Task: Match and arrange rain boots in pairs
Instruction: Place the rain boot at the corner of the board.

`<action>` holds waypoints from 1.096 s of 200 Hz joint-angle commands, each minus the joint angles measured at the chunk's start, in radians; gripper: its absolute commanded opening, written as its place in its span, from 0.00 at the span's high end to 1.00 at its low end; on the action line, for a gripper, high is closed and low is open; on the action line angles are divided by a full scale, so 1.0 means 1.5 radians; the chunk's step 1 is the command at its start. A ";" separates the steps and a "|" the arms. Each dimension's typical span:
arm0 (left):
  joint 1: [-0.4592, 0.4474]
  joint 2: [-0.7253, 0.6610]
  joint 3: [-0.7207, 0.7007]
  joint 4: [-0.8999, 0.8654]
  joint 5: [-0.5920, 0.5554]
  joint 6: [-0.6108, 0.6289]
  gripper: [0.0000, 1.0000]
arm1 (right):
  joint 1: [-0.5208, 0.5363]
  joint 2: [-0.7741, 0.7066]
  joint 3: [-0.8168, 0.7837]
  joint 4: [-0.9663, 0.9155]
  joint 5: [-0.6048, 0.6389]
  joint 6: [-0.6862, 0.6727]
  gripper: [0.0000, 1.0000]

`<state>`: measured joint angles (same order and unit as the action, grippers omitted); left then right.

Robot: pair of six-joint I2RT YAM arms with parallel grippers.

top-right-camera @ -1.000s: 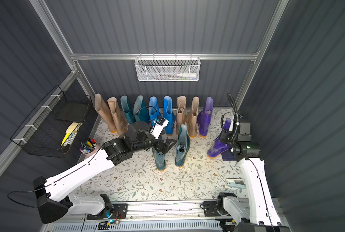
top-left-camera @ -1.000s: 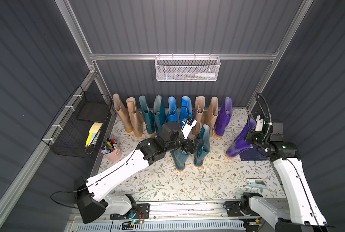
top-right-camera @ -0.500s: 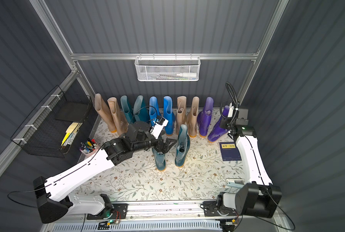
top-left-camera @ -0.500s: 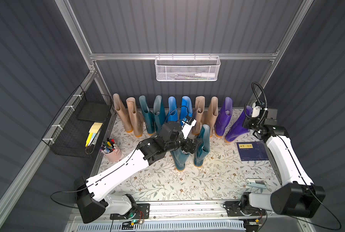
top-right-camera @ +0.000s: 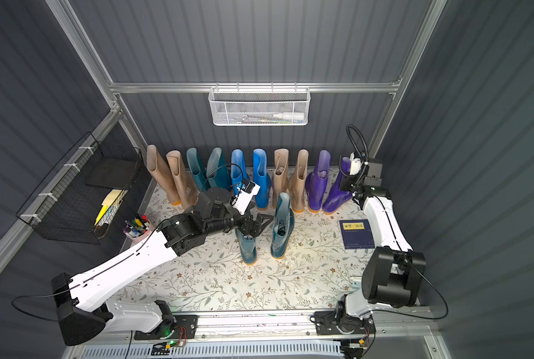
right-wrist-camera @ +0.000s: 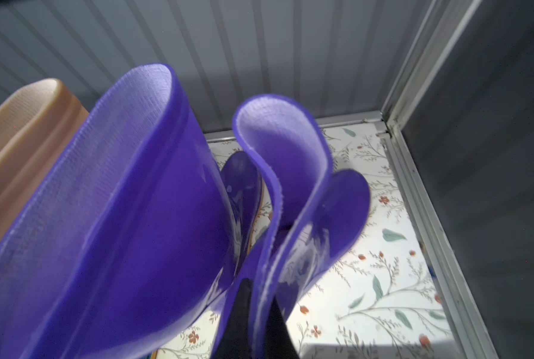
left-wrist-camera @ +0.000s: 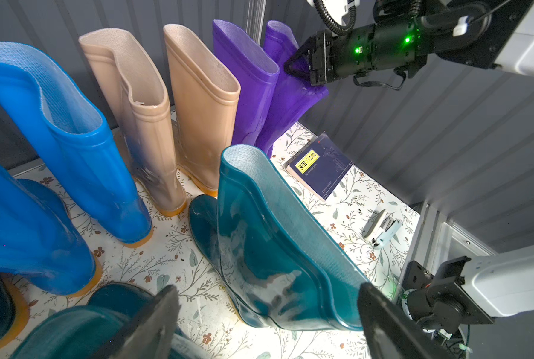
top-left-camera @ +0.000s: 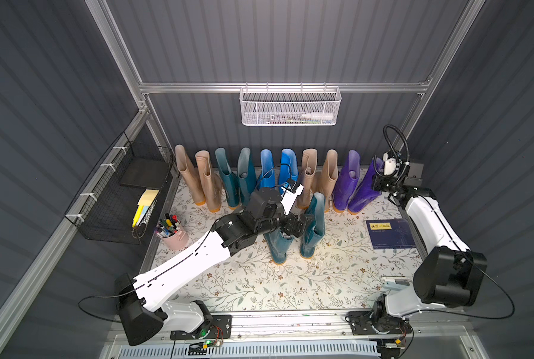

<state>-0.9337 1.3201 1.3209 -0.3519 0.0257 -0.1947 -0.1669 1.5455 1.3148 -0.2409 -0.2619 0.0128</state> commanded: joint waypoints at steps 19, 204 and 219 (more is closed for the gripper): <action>-0.002 0.003 0.016 -0.007 -0.013 -0.002 0.08 | -0.001 0.031 0.052 0.089 -0.091 -0.046 1.00; -0.003 0.015 0.026 -0.016 -0.019 0.004 0.08 | -0.001 0.058 0.086 0.020 -0.024 0.046 0.41; -0.002 0.014 0.024 -0.013 -0.017 0.003 0.08 | -0.001 0.052 0.084 0.003 0.002 0.062 0.33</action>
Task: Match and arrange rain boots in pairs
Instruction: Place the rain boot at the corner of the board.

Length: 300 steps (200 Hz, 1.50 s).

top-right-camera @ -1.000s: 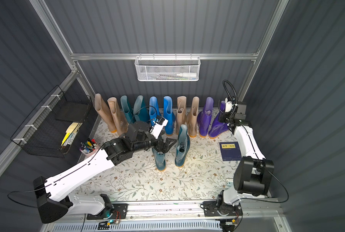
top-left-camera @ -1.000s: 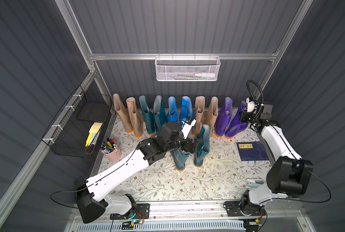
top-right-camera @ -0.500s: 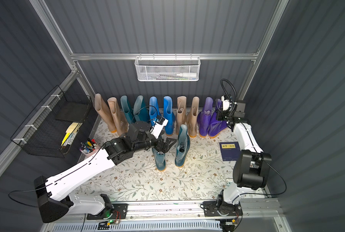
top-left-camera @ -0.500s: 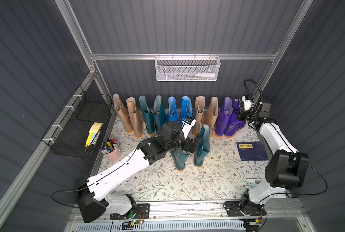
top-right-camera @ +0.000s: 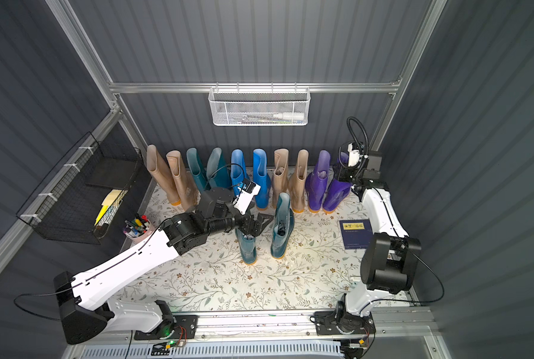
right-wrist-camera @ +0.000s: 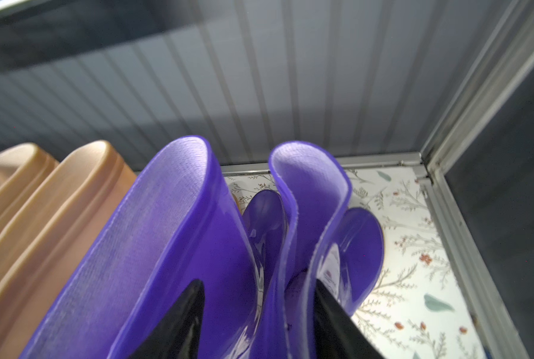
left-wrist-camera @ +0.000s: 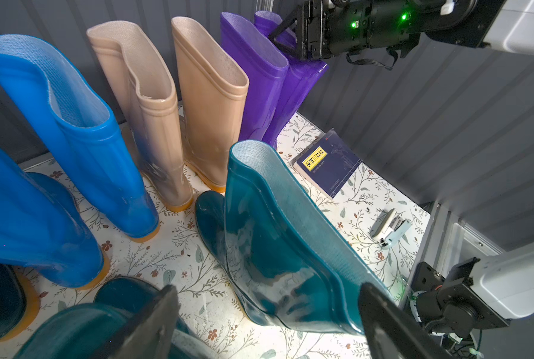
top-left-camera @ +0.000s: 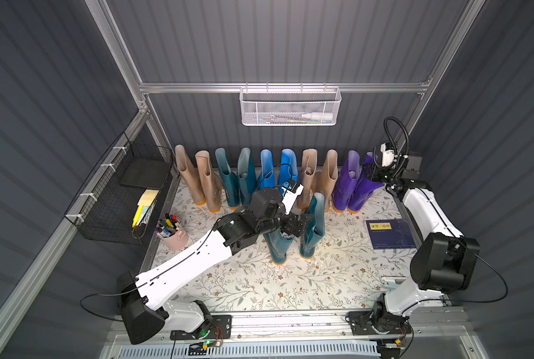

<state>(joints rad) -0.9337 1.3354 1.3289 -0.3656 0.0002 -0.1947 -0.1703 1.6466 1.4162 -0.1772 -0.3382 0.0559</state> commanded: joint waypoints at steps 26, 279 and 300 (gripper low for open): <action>-0.002 0.001 0.015 -0.003 -0.001 0.002 0.08 | 0.002 -0.040 -0.009 -0.042 0.075 0.070 0.22; -0.002 -0.027 -0.014 0.011 0.004 -0.006 0.07 | 0.035 -0.104 -0.187 0.015 0.190 0.221 0.04; -0.002 -0.029 -0.017 0.011 0.001 -0.006 0.07 | 0.034 -0.077 -0.179 0.032 0.194 0.227 0.04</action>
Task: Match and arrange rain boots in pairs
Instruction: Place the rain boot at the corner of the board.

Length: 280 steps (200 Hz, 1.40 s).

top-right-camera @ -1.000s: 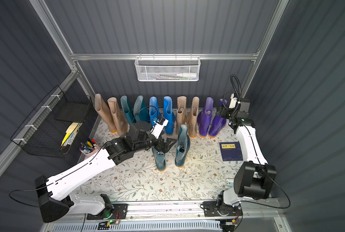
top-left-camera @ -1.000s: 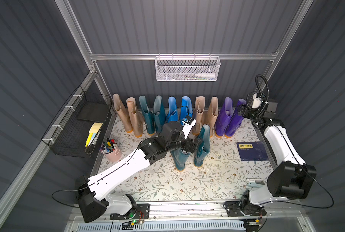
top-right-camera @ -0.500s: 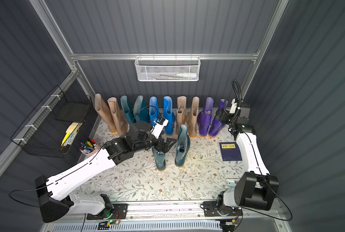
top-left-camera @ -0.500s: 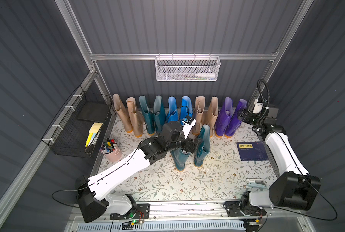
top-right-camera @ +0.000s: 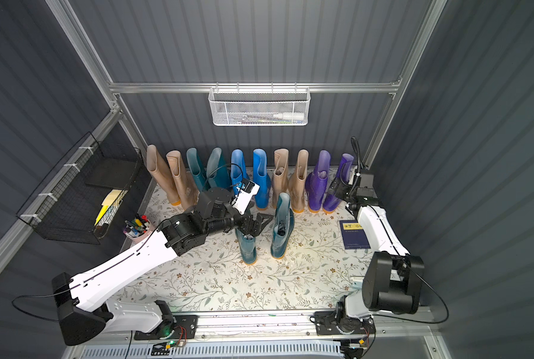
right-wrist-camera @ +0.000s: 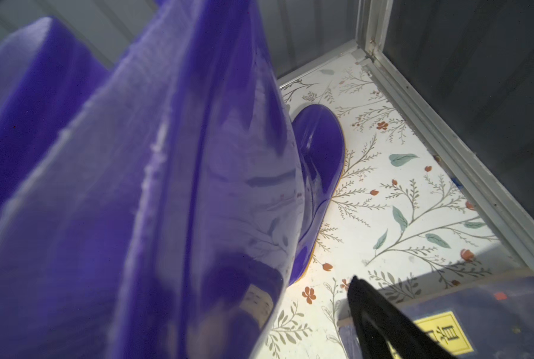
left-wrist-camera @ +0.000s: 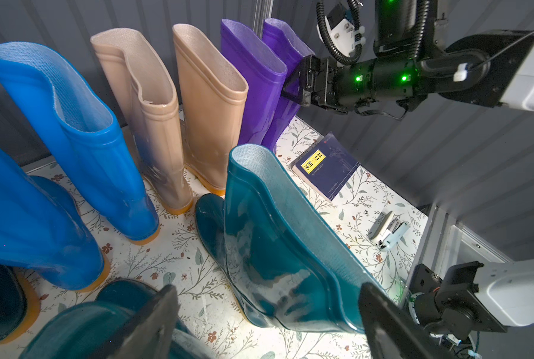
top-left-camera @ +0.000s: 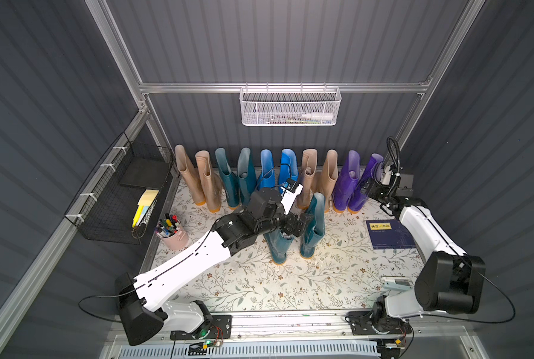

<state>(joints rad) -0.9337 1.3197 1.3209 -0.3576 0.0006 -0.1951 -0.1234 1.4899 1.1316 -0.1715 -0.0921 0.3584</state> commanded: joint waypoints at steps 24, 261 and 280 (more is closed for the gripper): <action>-0.003 -0.018 -0.010 0.005 -0.001 -0.005 0.07 | 0.003 0.056 0.030 0.034 0.037 0.026 0.11; -0.002 -0.020 -0.008 -0.002 -0.014 -0.002 0.07 | -0.082 0.091 0.091 0.082 -0.199 -0.187 0.78; -0.003 -0.016 -0.006 -0.003 -0.011 -0.001 0.07 | -0.082 0.078 0.068 0.087 -0.159 -0.178 0.73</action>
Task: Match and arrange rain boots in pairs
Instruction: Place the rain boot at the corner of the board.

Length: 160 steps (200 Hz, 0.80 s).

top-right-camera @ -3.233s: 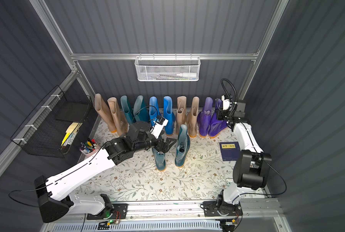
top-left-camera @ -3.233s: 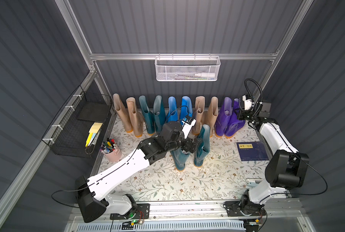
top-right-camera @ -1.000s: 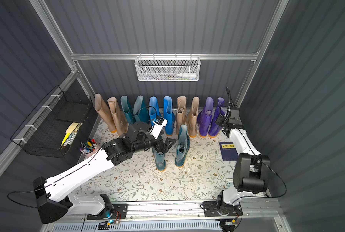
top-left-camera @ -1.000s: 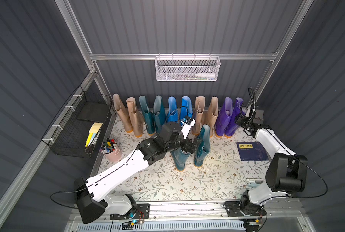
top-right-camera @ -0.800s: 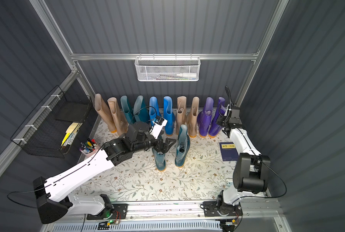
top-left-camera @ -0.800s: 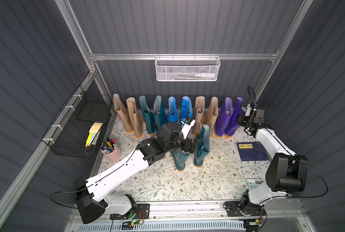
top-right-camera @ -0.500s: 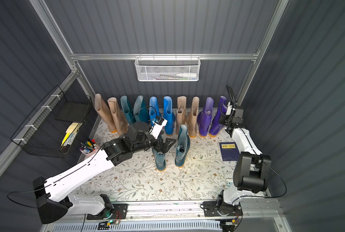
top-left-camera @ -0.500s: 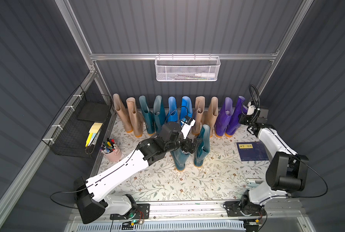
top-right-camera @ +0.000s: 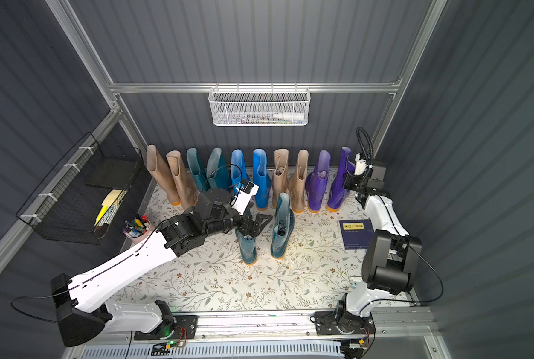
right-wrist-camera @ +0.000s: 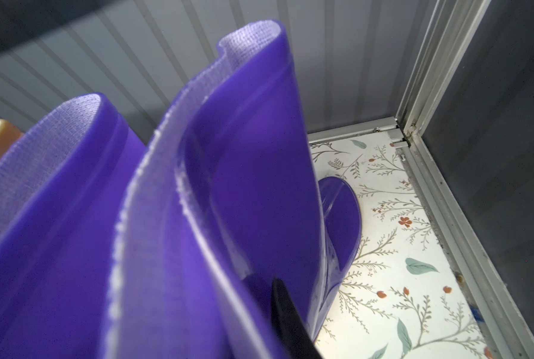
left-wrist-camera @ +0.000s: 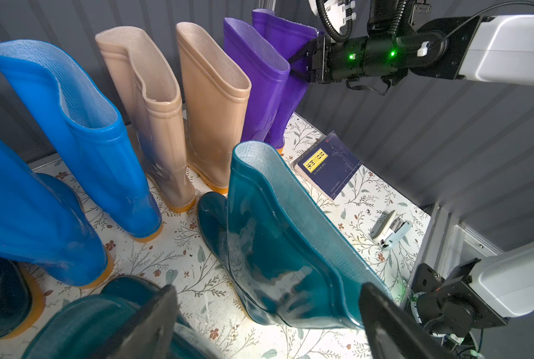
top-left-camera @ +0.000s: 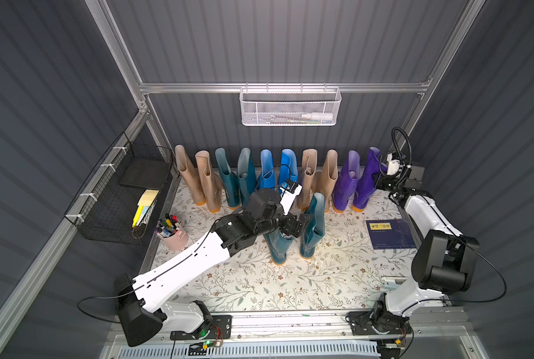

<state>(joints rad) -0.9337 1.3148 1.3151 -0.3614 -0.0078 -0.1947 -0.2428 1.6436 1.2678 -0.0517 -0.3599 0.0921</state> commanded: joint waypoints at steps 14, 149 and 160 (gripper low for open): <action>-0.002 -0.011 0.000 -0.003 -0.004 -0.002 0.07 | -0.003 -0.032 -0.034 0.008 0.057 -0.001 0.67; -0.003 -0.006 0.007 -0.003 0.004 0.001 0.06 | 0.004 -0.088 0.026 -0.056 -0.012 0.098 0.14; -0.003 -0.006 0.007 -0.003 0.004 0.002 0.06 | 0.006 -0.082 0.044 -0.074 -0.005 0.100 0.12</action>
<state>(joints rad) -0.9337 1.3148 1.3151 -0.3618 -0.0071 -0.1947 -0.2417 1.5253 1.2713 -0.1070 -0.3630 0.2134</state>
